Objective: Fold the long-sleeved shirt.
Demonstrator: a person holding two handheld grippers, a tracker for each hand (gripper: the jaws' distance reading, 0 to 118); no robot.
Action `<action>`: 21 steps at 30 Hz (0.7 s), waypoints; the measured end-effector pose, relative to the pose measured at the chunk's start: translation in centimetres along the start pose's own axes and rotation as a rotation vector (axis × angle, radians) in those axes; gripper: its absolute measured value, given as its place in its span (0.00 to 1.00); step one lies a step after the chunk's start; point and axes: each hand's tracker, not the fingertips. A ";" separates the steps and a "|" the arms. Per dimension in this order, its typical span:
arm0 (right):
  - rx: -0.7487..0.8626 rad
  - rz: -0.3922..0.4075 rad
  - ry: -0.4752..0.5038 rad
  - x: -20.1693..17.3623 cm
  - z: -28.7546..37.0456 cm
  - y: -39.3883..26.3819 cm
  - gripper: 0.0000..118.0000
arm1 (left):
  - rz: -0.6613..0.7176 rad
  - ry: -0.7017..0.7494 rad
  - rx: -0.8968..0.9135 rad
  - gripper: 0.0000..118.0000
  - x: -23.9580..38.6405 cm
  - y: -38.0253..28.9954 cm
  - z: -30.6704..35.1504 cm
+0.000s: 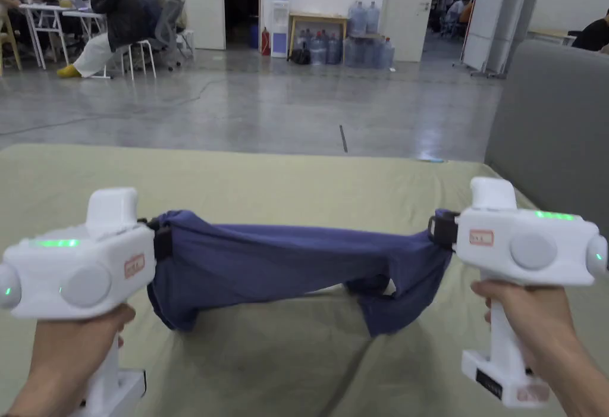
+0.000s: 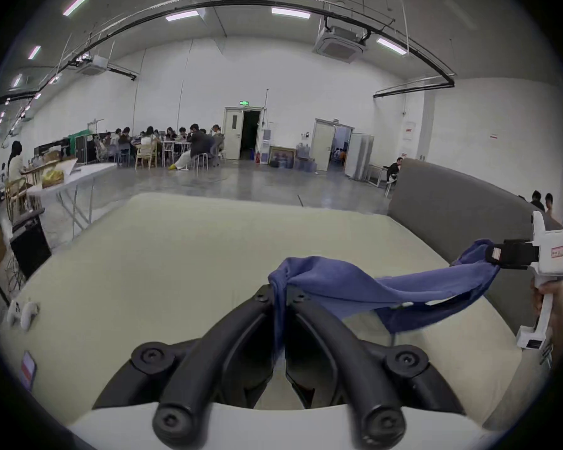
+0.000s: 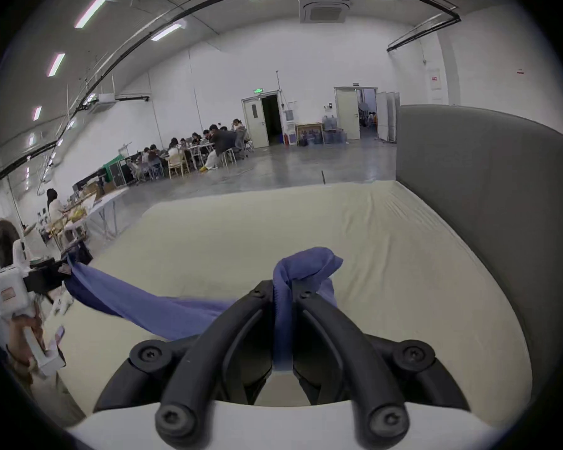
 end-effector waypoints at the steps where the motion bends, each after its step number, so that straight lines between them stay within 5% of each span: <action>1: -0.021 0.015 0.009 0.1 1.1 -1.9 0.10 | 0.009 0.006 -0.004 0.01 0.0 -1.9 1.4; 11: -0.375 0.058 -0.047 -0.5 9.5 -23.7 0.10 | 0.002 0.004 -0.300 0.01 -0.3 -21.0 12.5; 21: -0.521 0.061 -0.078 -0.2 8.4 -28.1 0.16 | 0.033 0.017 -0.395 0.03 -0.6 -25.3 13.3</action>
